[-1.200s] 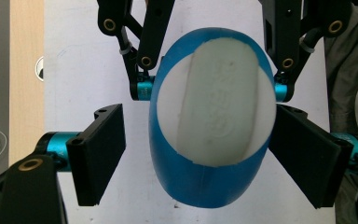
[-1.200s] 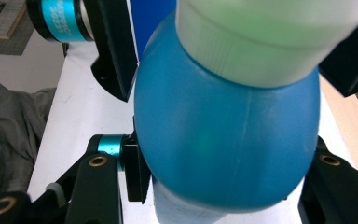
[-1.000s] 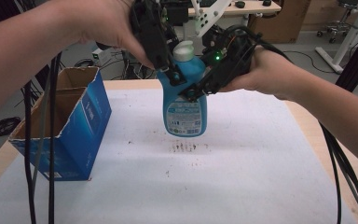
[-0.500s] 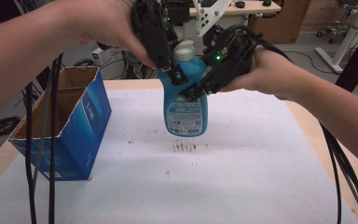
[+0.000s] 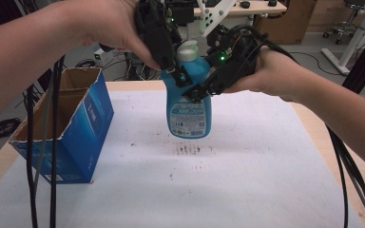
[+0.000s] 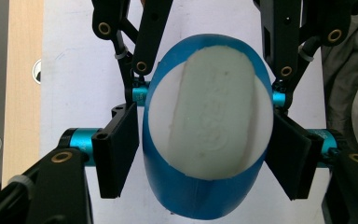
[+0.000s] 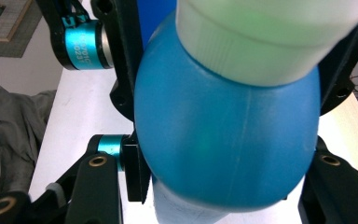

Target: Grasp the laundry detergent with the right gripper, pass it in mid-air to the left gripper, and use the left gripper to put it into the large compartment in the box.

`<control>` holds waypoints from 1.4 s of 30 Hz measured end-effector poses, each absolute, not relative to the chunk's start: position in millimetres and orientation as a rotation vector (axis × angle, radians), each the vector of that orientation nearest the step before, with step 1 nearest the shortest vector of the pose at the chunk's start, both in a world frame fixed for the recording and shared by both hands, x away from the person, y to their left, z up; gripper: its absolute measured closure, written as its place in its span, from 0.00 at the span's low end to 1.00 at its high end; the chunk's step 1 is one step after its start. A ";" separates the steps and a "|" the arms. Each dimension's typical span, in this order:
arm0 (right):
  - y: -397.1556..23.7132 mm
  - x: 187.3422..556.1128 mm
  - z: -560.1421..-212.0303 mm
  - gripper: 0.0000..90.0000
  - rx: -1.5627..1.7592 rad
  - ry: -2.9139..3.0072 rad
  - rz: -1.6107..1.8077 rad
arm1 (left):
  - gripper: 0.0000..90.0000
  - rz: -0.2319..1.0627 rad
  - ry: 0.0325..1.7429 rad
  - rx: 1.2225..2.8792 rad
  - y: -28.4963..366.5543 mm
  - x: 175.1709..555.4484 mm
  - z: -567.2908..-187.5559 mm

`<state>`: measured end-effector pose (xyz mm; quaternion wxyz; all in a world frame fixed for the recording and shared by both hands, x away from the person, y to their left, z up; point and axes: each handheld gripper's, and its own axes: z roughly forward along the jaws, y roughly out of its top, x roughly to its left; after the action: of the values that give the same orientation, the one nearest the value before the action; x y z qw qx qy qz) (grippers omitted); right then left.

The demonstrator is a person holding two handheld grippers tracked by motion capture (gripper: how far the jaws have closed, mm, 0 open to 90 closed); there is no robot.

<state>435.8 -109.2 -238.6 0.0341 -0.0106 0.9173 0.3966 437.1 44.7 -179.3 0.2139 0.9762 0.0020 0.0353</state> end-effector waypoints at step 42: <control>-109.1 438.2 -240.9 0.18 0.034 2.869 1.259 | 0.42 0.107 0.035 2.703 58.9 436.5 -174.9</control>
<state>438.2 -109.1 -240.9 0.0040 0.0108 0.9157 0.4017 436.5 58.9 -174.9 0.2162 0.9755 0.0126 0.0386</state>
